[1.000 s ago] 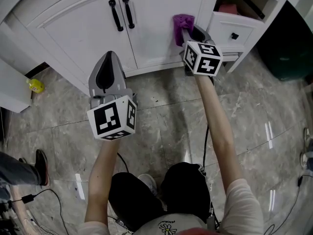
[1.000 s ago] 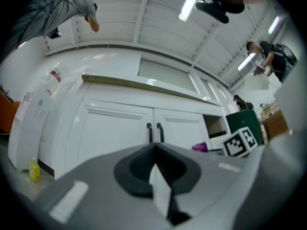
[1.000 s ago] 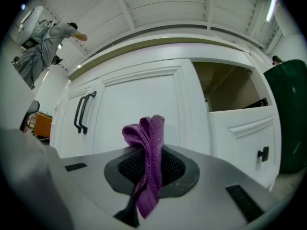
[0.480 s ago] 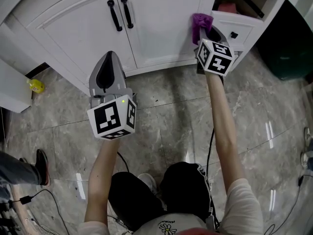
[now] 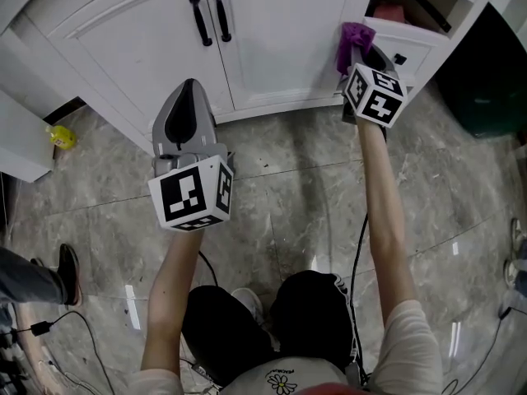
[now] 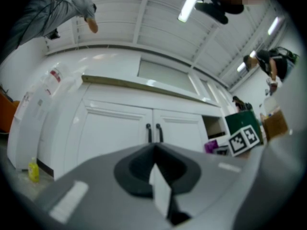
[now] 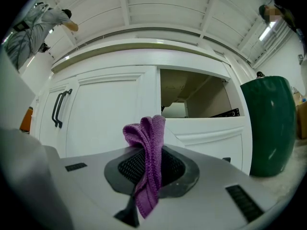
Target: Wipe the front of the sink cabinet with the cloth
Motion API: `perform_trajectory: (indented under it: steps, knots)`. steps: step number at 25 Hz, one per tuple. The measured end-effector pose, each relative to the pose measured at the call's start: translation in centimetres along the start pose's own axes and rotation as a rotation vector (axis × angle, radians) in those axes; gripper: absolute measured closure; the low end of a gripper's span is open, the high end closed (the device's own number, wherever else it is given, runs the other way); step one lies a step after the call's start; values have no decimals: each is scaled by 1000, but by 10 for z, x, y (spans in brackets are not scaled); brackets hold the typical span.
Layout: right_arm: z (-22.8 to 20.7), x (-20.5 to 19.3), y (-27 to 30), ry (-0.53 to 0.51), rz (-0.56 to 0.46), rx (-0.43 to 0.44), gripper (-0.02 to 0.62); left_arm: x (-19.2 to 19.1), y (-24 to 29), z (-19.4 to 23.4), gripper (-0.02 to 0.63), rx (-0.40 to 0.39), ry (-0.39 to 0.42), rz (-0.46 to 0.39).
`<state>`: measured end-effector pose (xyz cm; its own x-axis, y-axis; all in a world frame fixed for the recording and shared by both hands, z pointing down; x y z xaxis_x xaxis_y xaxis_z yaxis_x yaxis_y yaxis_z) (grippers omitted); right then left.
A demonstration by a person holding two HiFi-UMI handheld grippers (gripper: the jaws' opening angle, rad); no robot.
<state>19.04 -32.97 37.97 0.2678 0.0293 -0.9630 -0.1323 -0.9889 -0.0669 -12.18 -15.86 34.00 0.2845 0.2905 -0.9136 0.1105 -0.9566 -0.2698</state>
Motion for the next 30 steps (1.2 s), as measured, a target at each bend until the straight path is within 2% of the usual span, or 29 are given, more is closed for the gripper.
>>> perform_trajectory:
  steps: [2,6,9,12,16,20,27,30]
  knots:
    - [9,-1,-9,34,-5,33,541,0,-1,2,600,5,-9,-1]
    - [54,-15,-26,136,24,220,541,0,-1,8,601,23,-38,-4]
    - [97,-42,-29,202,64,345,541,1,-1,8,601,24,-34,-16]
    - [132,-80,-30,206,129,415,541,-3,-5,7,600,18,-20,-18]
    - [163,-119,-27,195,179,444,541,-7,-6,14,601,24,-23,-11]
    - [187,-139,-23,178,199,466,541,-17,-5,20,600,40,-34,2]
    - [209,-146,-12,172,189,484,541,-18,14,22,601,50,-79,-19]
    - [212,-146,-7,139,186,488,541,-18,17,18,601,31,-55,-28]
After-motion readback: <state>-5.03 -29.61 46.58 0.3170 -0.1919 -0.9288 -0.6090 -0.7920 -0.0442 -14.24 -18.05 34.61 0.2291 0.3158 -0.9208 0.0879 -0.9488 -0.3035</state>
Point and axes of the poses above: the fingertips, and each gripper's own axes: y forward along the fingers, z to its left, x out of its top, the point moved 5 cm from there along -y, backward along the fingers, and after that the axes turned 15 degrees about y, right-handed, at the moved point
